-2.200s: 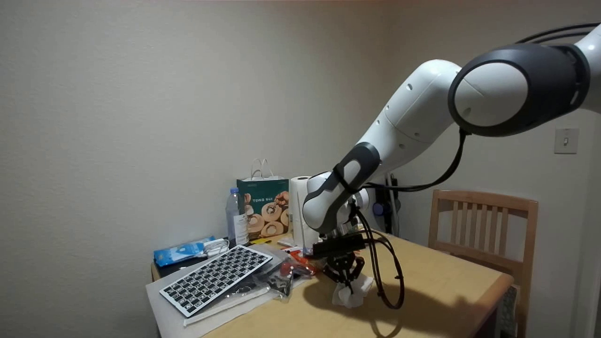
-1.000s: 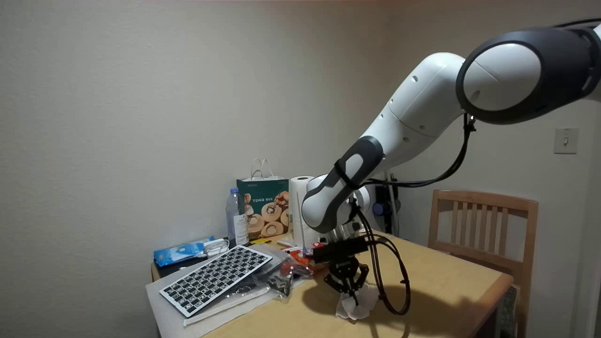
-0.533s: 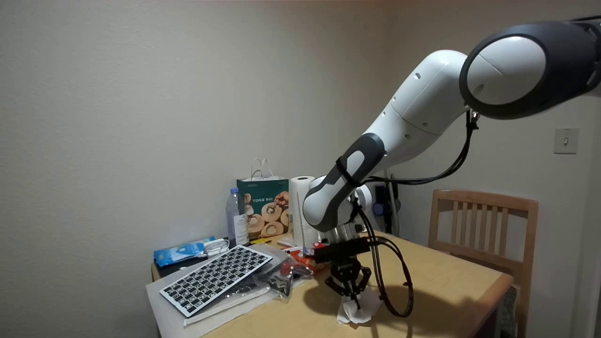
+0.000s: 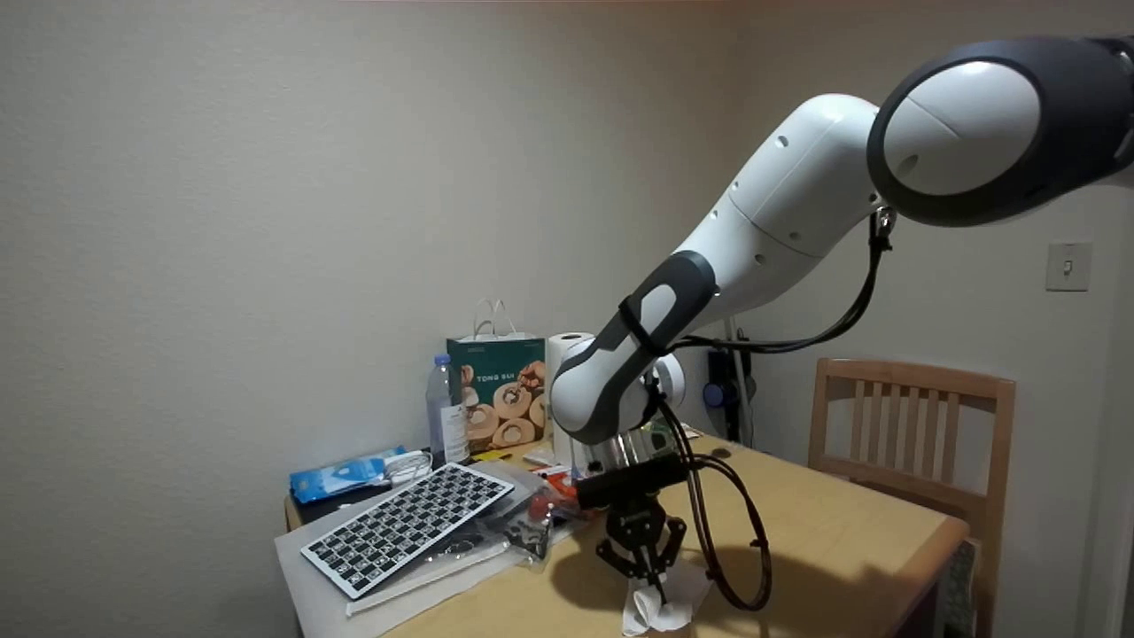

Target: Use the white towel to wipe the table

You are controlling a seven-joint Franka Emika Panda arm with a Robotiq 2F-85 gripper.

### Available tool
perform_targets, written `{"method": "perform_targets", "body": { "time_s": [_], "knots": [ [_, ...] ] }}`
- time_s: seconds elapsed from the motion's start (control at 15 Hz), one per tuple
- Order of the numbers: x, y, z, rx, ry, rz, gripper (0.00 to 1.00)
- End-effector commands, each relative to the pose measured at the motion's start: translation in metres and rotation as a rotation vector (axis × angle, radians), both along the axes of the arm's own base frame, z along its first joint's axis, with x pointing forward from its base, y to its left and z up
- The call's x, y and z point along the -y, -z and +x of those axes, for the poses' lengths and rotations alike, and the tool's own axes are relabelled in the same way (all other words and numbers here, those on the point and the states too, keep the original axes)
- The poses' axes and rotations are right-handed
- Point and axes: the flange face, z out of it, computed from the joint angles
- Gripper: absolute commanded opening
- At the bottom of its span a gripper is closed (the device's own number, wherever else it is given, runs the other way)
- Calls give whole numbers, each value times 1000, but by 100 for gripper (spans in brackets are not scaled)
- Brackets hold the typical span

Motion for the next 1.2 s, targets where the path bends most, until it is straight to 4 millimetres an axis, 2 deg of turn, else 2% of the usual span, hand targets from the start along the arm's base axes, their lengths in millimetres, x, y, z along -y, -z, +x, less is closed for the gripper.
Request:
{"method": "perform_targets", "body": {
  "time_s": [0.0,0.07,0.13,0.27,0.4,0.53,0.87,0.93,1.0,1.07,1.13],
  "knots": [
    [-46,32,-10,-103,-123,63,0],
    [-52,31,-10,-116,-139,59,0],
    [-38,4,-4,-71,-87,31,2],
    [-50,5,-5,-91,-109,31,2],
    [-52,5,-4,-94,-113,31,0],
    [-68,13,-1,-83,-195,13,0],
    [-141,33,0,-166,-435,-20,0],
    [-150,34,0,-184,-474,-16,0],
    [-152,31,2,-201,-486,4,0],
    [-145,10,-1,-171,-427,-29,2],
    [-153,11,-1,-183,-448,-27,2]
  ]
}}
